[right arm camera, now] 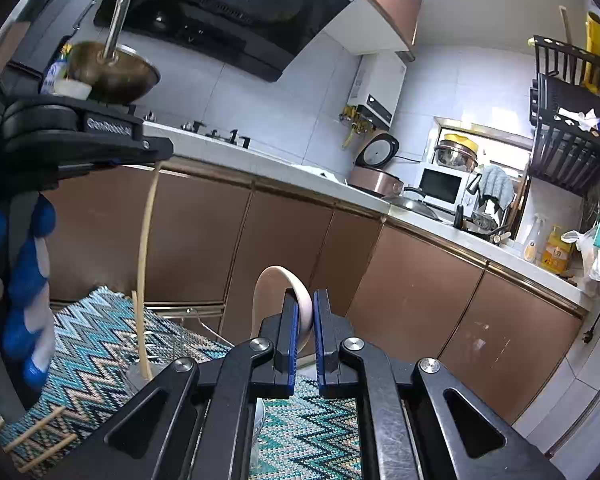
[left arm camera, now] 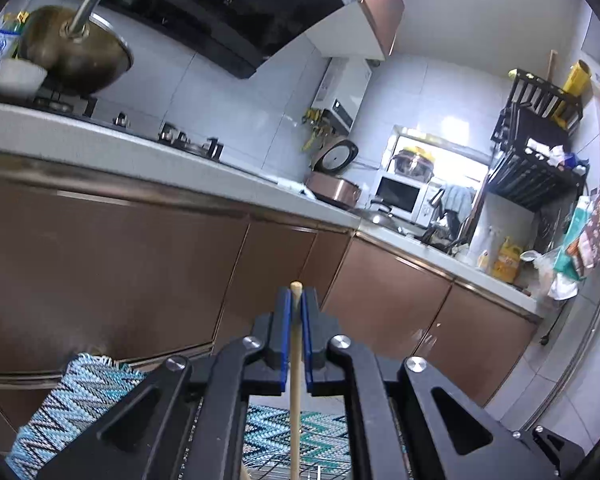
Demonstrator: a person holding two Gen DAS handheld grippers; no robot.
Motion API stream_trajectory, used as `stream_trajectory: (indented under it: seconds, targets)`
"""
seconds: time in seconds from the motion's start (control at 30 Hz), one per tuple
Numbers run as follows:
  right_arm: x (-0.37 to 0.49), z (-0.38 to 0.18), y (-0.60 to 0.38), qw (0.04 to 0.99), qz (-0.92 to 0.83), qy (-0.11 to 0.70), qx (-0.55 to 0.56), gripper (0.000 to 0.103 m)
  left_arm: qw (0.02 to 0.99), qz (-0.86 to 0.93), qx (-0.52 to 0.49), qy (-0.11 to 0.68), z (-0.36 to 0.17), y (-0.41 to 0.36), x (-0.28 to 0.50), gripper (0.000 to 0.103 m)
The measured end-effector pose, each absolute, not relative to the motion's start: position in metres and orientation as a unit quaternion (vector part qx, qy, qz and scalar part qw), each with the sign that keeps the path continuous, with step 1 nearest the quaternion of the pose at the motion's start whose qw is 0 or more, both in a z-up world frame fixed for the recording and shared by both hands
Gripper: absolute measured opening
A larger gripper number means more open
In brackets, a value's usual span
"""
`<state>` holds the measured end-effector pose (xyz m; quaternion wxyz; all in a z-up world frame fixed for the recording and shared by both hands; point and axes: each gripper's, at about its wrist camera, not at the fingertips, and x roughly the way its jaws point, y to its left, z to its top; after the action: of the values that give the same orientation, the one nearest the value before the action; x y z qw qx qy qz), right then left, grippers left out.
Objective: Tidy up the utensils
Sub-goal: 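Carry the chopstick and pink spoon over the holder and drop both in, then raise both open tools away from the utensil holder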
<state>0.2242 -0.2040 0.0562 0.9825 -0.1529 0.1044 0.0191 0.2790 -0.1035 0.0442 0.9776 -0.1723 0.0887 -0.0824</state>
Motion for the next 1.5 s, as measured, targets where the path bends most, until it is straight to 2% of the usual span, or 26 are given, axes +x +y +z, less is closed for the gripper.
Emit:
stream_trajectory:
  seconds: [0.4,0.53,0.57,0.6,0.87,1.07,1.3,1.5]
  targets:
    - [0.238,0.026,-0.197,0.979,0.033,0.130,-0.153,0.009,0.980,-0.067,-0.156,0.103,0.010,-0.108,0.275,0.007]
    - [0.228,0.028,-0.198,0.980,0.045,0.132,-0.142,0.026,0.981,-0.066,-0.152,0.105,0.014,-0.102,0.262,0.011]
    - [0.225,0.030,-0.199,0.981,0.045,0.130,-0.140,0.029,0.981,-0.065,-0.151,0.104,0.017,-0.101,0.258,0.017]
    - [0.222,0.031,-0.199,0.981,0.043,0.129,-0.138,0.030,0.981,-0.063,-0.151,0.103,0.021,-0.100,0.253,0.023]
    - [0.185,0.051,-0.212,0.986,0.033,0.132,-0.092,0.034,0.986,-0.037,-0.125,0.106,0.050,-0.080,0.206,0.038]
    - [0.144,0.084,-0.223,0.993,0.022,0.108,-0.050,0.044,0.990,-0.021,-0.102,0.091,0.081,-0.065,0.151,0.043]
    - [0.087,0.127,-0.219,0.997,0.023,0.067,-0.036,0.047,0.993,-0.009,-0.100,0.064,0.116,-0.039,0.083,0.046]
    - [0.040,0.155,-0.207,0.998,0.021,0.038,-0.035,0.059,0.996,0.015,-0.080,0.046,0.136,-0.023,0.028,0.051]
